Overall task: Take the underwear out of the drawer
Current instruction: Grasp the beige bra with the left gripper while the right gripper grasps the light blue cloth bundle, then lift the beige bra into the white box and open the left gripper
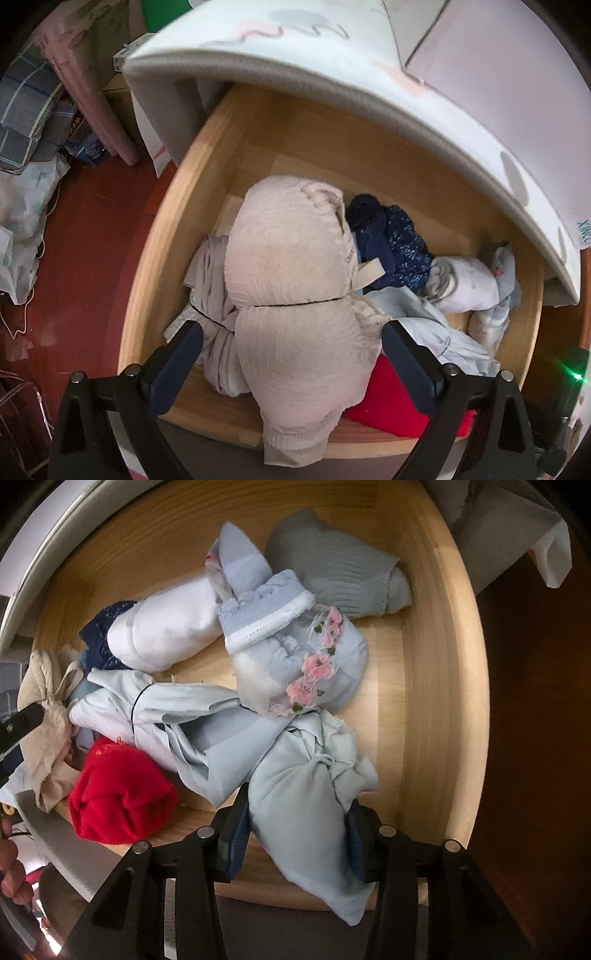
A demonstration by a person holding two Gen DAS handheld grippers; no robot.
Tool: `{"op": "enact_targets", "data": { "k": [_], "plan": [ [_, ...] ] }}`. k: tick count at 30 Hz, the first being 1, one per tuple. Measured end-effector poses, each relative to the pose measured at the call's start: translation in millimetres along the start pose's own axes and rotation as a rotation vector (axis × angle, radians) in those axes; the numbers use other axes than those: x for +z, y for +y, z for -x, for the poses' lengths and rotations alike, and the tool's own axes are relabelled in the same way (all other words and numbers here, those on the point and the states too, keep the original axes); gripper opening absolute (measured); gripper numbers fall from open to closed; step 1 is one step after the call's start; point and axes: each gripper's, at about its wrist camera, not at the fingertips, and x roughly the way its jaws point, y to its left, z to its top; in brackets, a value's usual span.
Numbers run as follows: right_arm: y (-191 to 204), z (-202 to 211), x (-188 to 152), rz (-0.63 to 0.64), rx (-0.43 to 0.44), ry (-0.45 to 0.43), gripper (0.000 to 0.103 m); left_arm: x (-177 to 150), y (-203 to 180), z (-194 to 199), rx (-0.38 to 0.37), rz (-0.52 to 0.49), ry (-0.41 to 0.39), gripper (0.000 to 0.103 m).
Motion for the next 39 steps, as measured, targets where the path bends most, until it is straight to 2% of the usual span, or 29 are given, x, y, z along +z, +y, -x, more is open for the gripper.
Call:
{"op": "enact_targets", "data": {
  "k": [3, 4, 8, 14, 24, 35, 39],
  "plan": [
    [9.7, -1.0, -3.9, 0.002, -0.004, 0.006, 0.044, -3.4, -2.7, -6.6, -0.012, -0.019, 0.016, 0.069],
    [11.8, -3.4, -4.8, 0.005, -0.006, 0.008, 0.044, -4.2, -3.2, -8.3, -0.027, -0.022, 0.024, 0.065],
    [15.0, 7.3, -3.0, 0.019, -0.016, 0.018, 0.046, -7.1, -7.6, -3.5, 0.002, -0.069, 0.000, 0.056],
    [24.3, 8.8, -5.8, 0.028, -0.023, 0.022, 0.047, -10.3, -8.5, 13.0, 0.017, -0.119, -0.029, 0.054],
    [31.9, 17.1, -5.7, 0.039, -0.038, 0.012, 0.045, -23.1, -8.2, 65.0, 0.015, -0.186, -0.111, 0.054],
    [26.6, 21.4, -5.3, 0.021, -0.009, 0.003, 0.044, -30.2, -17.0, 127.6, -0.043, -0.245, -0.169, 0.054],
    [23.9, 23.5, -5.3, 0.022, -0.008, 0.003, 0.044, -24.9, -20.9, 170.0, -0.050, -0.268, -0.251, 0.054]
  ]
}}
